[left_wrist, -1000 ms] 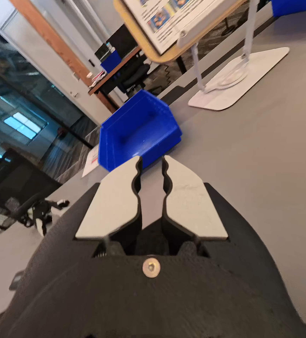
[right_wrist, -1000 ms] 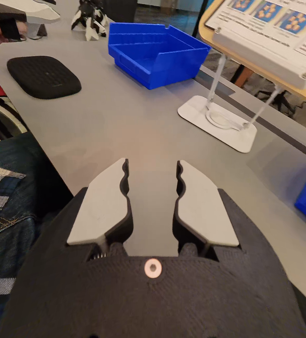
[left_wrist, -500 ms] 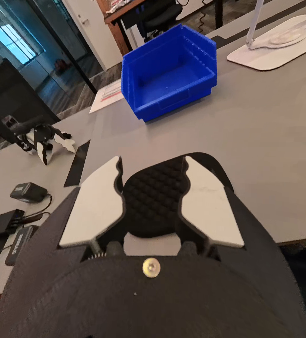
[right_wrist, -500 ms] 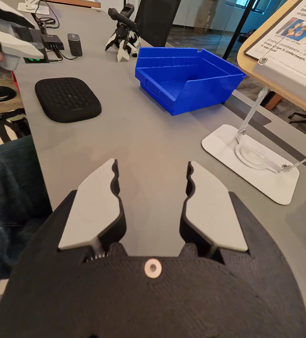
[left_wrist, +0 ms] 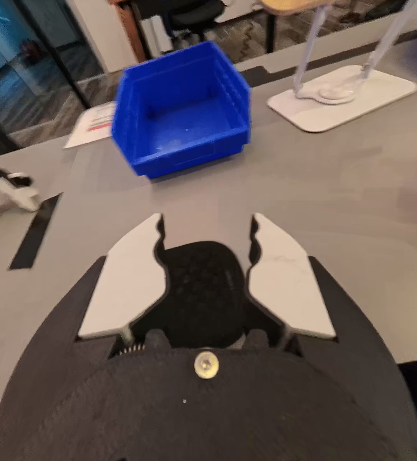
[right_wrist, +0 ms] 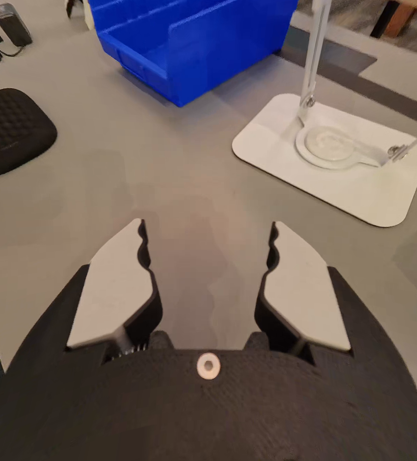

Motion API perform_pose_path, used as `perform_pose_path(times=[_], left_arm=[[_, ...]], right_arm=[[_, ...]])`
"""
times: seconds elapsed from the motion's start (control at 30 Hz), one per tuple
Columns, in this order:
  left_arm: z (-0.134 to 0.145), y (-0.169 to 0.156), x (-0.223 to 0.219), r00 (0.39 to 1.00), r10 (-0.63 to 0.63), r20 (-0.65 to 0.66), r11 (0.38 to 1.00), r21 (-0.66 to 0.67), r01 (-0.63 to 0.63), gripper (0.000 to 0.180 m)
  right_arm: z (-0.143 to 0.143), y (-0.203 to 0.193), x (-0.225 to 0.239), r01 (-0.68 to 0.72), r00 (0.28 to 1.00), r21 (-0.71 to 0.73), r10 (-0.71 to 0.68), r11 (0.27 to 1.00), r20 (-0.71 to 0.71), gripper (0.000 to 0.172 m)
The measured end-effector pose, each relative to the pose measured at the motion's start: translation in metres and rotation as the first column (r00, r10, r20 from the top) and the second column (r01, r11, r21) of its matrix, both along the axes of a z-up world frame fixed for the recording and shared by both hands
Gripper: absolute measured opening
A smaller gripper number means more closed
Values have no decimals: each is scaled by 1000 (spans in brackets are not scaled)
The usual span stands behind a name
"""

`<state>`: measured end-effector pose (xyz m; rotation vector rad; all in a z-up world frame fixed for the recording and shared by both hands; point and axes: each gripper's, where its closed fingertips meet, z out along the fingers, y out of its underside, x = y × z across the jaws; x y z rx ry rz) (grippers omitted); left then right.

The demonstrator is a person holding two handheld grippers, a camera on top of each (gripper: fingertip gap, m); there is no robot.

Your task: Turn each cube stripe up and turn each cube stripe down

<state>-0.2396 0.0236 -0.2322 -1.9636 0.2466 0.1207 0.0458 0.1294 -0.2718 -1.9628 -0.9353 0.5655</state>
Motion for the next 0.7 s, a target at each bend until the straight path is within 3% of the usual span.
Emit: perform_pose_path(times=[0.03, 0.1, 0.23, 0.4, 0.63, 0.7], left_arm=[[0, 8, 15, 998, -58, 14, 998, -8, 58, 78], [4, 28, 37, 994, -108, 24, 994, 12, 107, 81], [1, 76, 65, 991, -131, 1, 991, 7, 131, 97], [-39, 129, 94, 991, -130, 34, 980, -146, 134, 121], [-104, 165, 106, 991, -103, 83, 938, -323, 124, 97], [-111, 171, 107, 992, -115, 43, 923, -364, 123, 105]], right_arm=[[-5, 6, 2, 6, 1000, -29, -6, 1000, 7, 101], [-15, 18, 8, 33, 998, -64, -30, 997, 49, 110], [-21, 48, 22, 112, 987, -7, -110, 994, 120, 111], [-41, 78, 41, 209, 970, -64, -199, 976, 137, 112], [-77, 94, 64, 257, 940, -111, -222, 960, 258, 120], [-78, 98, 66, 268, 940, -106, -236, 957, 246, 121]])
